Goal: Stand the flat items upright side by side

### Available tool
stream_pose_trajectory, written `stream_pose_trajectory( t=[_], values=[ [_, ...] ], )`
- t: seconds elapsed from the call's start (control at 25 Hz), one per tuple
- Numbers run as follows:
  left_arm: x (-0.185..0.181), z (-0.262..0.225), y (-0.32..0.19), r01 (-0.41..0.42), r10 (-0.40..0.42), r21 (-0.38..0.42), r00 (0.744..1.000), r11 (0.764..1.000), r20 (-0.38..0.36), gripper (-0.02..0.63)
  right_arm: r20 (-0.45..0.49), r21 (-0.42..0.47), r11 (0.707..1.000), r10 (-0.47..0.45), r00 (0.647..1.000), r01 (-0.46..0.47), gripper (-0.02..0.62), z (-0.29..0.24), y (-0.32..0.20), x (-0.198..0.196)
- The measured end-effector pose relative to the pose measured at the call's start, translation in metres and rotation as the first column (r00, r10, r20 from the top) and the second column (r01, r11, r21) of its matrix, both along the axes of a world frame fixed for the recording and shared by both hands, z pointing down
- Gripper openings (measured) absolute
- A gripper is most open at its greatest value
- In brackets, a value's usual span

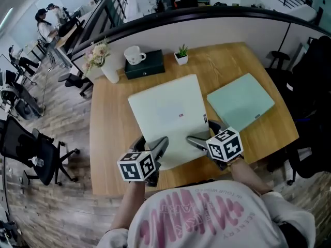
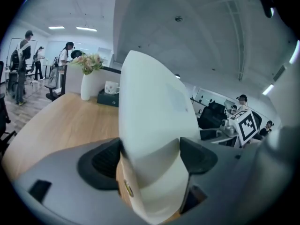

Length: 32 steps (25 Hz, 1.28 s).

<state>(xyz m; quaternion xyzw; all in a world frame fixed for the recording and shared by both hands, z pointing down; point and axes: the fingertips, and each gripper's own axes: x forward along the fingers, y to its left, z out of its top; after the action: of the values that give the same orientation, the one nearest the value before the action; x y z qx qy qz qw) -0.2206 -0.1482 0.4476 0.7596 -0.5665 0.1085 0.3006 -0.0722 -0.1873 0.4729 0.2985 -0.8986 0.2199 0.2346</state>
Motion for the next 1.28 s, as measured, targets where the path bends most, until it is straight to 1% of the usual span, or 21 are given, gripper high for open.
stream_pose_trajectory(
  t=[0.08, 0.16, 0.24, 0.36, 0.52, 0.6, 0.68, 0.8, 0.96, 1.04, 1.12, 1.28],
  values=[
    [0.002, -0.006, -0.015, 0.003, -0.002, 0.045, 1.0, 0.999, -0.007, 0.397, 0.007, 0.028, 1.0, 0.002, 1.0, -0.002, 0.443, -0.005, -0.015, 0.003],
    [0.002, -0.015, -0.031, -0.015, 0.015, 0.085, 1.0, 0.996, 0.001, 0.397, 0.021, 0.051, 0.999, 0.011, 1.0, -0.012, 0.442, -0.012, -0.03, 0.004],
    [0.003, -0.02, -0.046, -0.036, 0.036, 0.109, 0.999, 0.993, 0.007, 0.39, 0.019, 0.07, 0.997, 0.016, 1.0, -0.018, 0.442, -0.016, -0.045, 0.006],
    [0.006, -0.023, -0.065, -0.066, 0.063, 0.124, 0.998, 0.99, 0.031, 0.385, -0.011, 0.101, 0.995, 0.022, 1.0, -0.021, 0.442, -0.019, -0.064, 0.009],
    [0.007, -0.023, -0.091, -0.097, 0.086, 0.102, 0.99, 0.99, 0.109, 0.38, -0.071, 0.151, 0.988, 0.037, 0.997, -0.026, 0.442, -0.02, -0.092, 0.009],
    [0.003, -0.022, -0.1, -0.091, 0.077, 0.086, 0.985, 0.992, 0.152, 0.379, -0.1, 0.167, 0.986, 0.039, 0.994, -0.022, 0.442, -0.018, -0.103, 0.004],
    [-0.003, -0.019, -0.107, -0.075, 0.061, 0.077, 0.983, 0.994, 0.175, 0.377, -0.121, 0.186, 0.982, 0.035, 0.992, -0.012, 0.442, -0.017, -0.115, -0.003],
    [-0.011, -0.018, -0.121, -0.043, 0.026, 0.091, 0.982, 0.995, 0.188, 0.374, -0.135, 0.222, 0.975, 0.024, 0.99, 0.007, 0.44, -0.018, -0.136, -0.013],
    [-0.023, -0.014, -0.132, -0.003, -0.022, 0.109, 0.973, 0.994, 0.228, 0.373, -0.133, 0.249, 0.968, 0.013, 0.991, 0.02, 0.438, -0.011, -0.155, -0.027],
    [-0.027, -0.012, -0.134, 0.023, -0.051, 0.125, 0.973, 0.992, 0.226, 0.367, -0.125, 0.271, 0.962, 0.009, 0.992, 0.025, 0.425, -0.009, -0.162, -0.031],
    [-0.03, -0.012, -0.138, 0.045, -0.076, 0.144, 0.974, 0.989, 0.212, 0.365, -0.112, 0.285, 0.958, -0.008, 0.994, 0.04, 0.425, -0.01, -0.168, -0.035],
    [-0.033, -0.014, -0.14, 0.046, -0.079, 0.159, 0.975, 0.986, 0.207, 0.367, -0.091, 0.298, 0.953, -0.028, 0.995, 0.054, 0.425, -0.012, -0.17, -0.038]
  ],
)
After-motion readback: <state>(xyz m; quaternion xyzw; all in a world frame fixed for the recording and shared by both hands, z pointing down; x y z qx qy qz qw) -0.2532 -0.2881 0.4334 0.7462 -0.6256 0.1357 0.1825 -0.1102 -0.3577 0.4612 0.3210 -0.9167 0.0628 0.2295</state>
